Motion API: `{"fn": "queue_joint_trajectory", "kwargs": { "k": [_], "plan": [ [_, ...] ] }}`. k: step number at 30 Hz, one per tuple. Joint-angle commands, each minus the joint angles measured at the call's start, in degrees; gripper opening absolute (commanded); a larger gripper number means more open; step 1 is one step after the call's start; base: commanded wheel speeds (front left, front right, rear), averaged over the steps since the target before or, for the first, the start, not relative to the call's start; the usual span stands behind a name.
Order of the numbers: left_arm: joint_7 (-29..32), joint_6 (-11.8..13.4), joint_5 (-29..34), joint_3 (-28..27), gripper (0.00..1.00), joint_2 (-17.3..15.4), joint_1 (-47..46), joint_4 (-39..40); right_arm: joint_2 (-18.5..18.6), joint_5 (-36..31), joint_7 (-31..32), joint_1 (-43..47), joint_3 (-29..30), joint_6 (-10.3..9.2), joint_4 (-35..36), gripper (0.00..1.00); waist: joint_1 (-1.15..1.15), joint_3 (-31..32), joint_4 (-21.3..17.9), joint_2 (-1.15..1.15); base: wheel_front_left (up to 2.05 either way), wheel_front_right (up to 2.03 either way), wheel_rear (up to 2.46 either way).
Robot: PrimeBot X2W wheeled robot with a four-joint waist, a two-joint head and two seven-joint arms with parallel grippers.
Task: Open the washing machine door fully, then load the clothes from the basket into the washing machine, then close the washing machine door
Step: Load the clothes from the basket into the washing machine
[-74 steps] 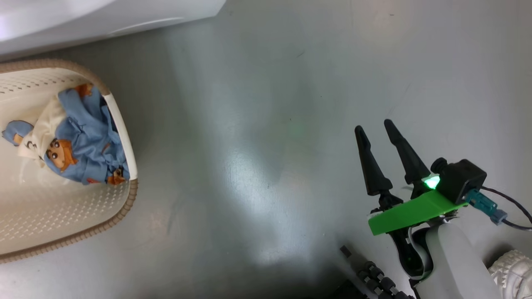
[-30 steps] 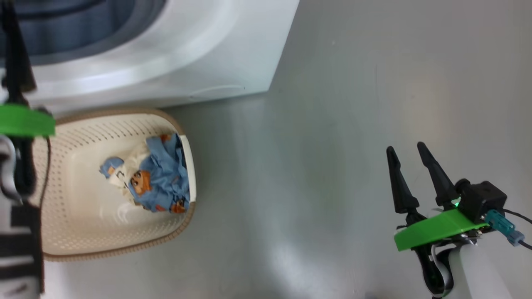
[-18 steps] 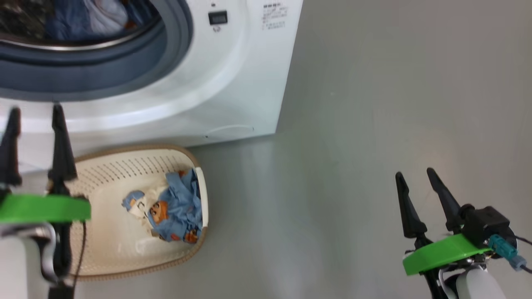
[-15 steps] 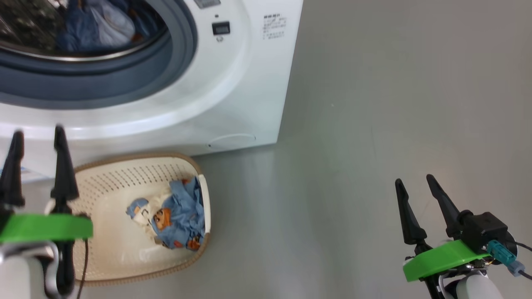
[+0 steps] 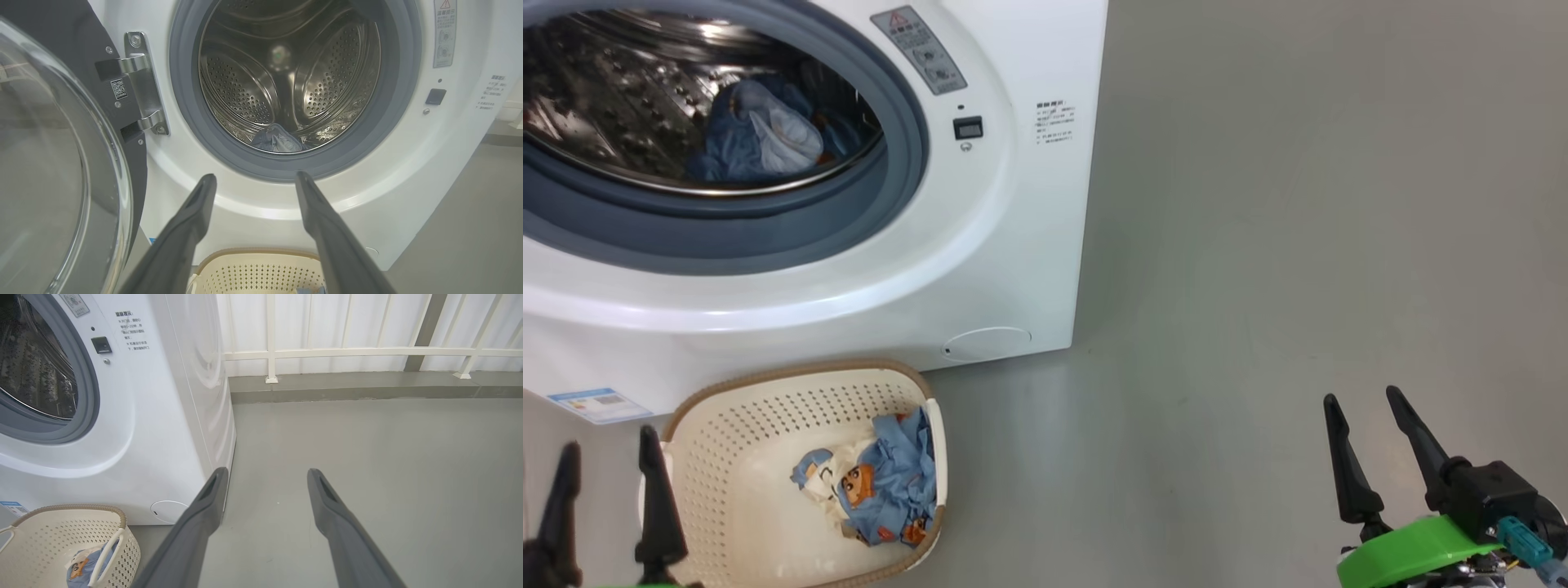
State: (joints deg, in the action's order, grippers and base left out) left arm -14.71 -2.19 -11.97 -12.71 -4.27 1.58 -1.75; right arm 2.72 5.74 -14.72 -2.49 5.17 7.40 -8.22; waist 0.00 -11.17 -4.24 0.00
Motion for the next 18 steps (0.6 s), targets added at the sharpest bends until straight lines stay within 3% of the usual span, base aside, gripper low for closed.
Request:
{"fn": "queue_joint_trajectory", "kwargs": {
  "k": [1, 18],
  "plan": [
    [-0.29, 0.43, 0.62, -2.06, 1.0, -0.58, 0.13, 2.04, 0.16, -0.65, -0.28, 0.41, -0.94, 0.09, 1.57, 1.0, 0.0, 0.59, 0.06, 0.0, 0.0, 0.0, 0.0],
    [-0.29, 1.76, 0.78, -2.08, 1.0, 1.27, 6.0, 2.36, 0.16, -2.24, -0.28, 3.52, 0.52, 0.09, 2.51, 1.0, 0.0, 3.27, 0.28, 0.0, 0.0, 0.0, 0.0]
  ]
}}
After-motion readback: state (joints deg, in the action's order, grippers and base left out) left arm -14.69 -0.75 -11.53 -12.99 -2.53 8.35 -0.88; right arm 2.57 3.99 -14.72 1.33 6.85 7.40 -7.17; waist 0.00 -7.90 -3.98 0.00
